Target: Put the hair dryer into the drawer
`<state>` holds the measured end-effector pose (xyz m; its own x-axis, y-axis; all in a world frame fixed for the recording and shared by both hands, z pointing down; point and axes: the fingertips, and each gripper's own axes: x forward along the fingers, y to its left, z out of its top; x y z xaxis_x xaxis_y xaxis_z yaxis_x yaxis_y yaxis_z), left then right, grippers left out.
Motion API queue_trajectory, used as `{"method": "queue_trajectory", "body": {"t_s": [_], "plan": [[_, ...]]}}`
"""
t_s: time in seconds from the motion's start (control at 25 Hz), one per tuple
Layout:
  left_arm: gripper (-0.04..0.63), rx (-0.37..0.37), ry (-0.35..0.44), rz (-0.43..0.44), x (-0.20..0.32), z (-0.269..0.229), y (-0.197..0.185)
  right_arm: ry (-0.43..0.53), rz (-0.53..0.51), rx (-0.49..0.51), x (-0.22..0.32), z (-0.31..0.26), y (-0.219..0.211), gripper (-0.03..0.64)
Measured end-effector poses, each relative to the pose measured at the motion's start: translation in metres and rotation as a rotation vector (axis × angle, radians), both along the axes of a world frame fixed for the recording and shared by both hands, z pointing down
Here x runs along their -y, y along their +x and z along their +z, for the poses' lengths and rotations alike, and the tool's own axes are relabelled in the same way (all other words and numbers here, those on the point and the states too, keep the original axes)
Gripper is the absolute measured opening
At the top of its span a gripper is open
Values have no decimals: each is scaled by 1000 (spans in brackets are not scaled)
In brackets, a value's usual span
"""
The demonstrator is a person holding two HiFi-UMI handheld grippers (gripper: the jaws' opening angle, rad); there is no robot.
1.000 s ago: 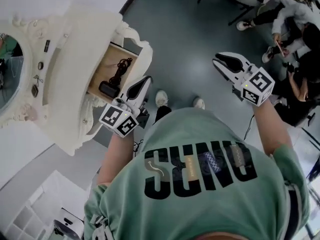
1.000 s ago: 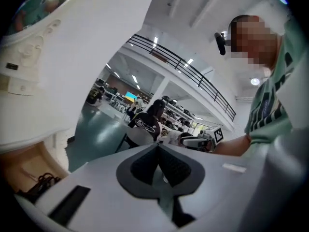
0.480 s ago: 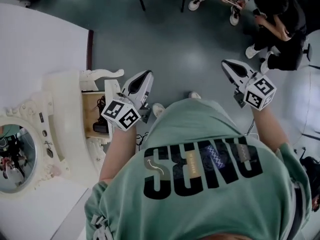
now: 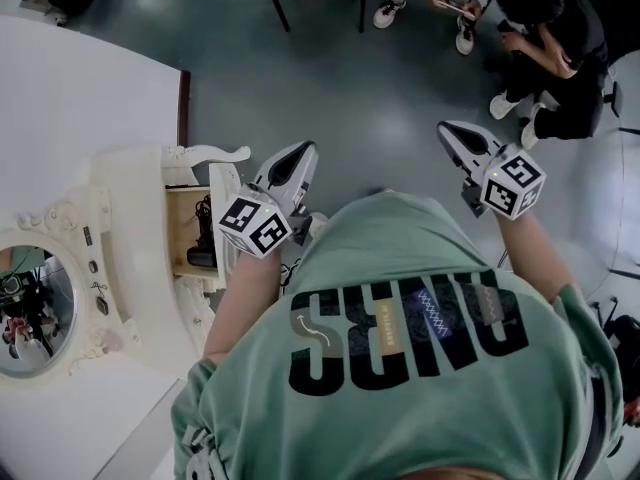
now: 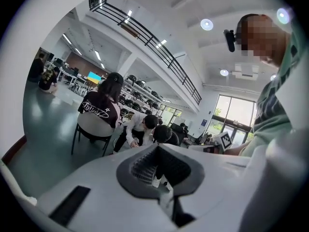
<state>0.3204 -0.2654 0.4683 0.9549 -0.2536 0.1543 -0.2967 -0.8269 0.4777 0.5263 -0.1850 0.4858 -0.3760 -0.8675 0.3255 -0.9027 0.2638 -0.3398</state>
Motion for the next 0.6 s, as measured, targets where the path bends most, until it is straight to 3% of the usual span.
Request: {"method": "queue_trajectory", "body": {"t_s": [0.6], "plan": [[9,-13,34,-43,-9,-9,-25,23,-124,-40,7,-11,-37,-8]]}}
